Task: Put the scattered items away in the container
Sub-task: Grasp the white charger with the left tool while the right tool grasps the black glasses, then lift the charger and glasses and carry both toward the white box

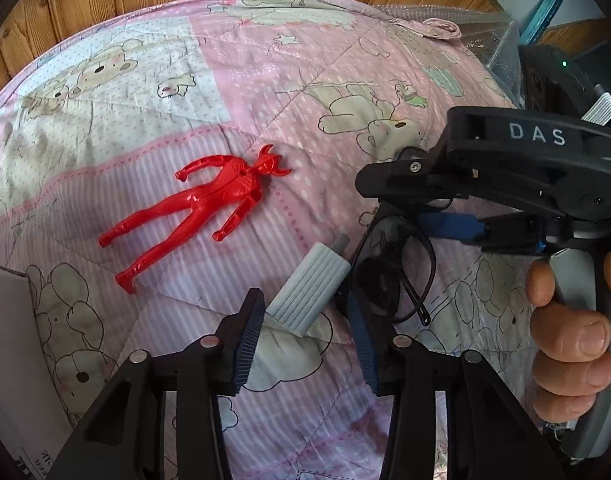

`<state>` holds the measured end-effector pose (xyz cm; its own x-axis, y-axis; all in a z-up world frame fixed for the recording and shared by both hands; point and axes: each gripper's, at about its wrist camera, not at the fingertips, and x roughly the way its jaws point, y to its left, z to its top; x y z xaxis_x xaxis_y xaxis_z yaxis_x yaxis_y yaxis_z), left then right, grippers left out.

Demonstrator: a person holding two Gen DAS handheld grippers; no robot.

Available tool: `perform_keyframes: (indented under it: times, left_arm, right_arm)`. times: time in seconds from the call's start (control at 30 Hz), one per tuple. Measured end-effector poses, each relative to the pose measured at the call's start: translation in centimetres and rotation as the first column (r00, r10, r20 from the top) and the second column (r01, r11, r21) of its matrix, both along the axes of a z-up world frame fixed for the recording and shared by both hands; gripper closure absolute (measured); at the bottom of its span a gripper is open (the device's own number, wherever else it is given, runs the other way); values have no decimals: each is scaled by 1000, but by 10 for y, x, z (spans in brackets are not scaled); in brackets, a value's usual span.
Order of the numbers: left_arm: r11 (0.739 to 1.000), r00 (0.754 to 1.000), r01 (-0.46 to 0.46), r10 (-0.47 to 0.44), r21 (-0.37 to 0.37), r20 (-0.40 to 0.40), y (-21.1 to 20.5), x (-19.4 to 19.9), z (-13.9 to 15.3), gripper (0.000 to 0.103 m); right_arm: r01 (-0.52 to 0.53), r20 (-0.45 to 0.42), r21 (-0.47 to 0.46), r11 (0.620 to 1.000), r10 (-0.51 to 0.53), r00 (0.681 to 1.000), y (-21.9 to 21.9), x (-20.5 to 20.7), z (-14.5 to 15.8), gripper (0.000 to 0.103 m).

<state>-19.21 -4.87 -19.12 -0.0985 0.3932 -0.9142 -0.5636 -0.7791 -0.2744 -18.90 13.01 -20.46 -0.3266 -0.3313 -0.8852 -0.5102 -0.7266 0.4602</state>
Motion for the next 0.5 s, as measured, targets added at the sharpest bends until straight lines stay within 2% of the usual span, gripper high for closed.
perform_keyframes:
  times: [0.03, 0.07, 0.17, 0.27, 0.37, 0.4, 0.43, 0.5]
  left_arm:
    - [1000, 1000, 5, -5, -15, -10, 1, 1, 0, 77]
    - [1000, 1000, 5, -6, -23, -19, 1, 2, 0, 78]
    - [1000, 1000, -3, 3, -1, -20, 3, 2, 5, 80]
    - [1000, 1000, -22, 22, -11, -11, 9, -3, 0, 75]
    - [999, 999, -52, 52, -2, 8, 18, -10, -7, 72]
    - [999, 999, -54, 54, -6, 3, 22, -11, -7, 73]
    - [998, 999, -53, 53, -22, -13, 24, -11, -7, 80]
    - [998, 998, -53, 51, -44, -34, 28, -10, -6, 80]
  right_arm:
    - [-4, -1, -9, 1000, 4, 1000, 2, 2, -1, 60]
    - [-1, 2, -16, 1000, 1, 1000, 5, 5, -1, 62]
    - [-11, 9, 3, 1000, 11, 1000, 10, 13, 1, 62]
    - [-27, -2, 16, 1000, 27, 1000, 8, 14, -1, 60]
    - [-71, -29, 76, 995, 73, 997, 0, 10, 2, 58]
    - [-76, -40, 83, 994, 79, 996, 0, 11, 2, 58]
    - [-79, -46, 81, 994, 83, 995, 0, 12, 2, 59]
    - [-67, -46, 47, 997, 69, 997, 5, 16, 0, 62]
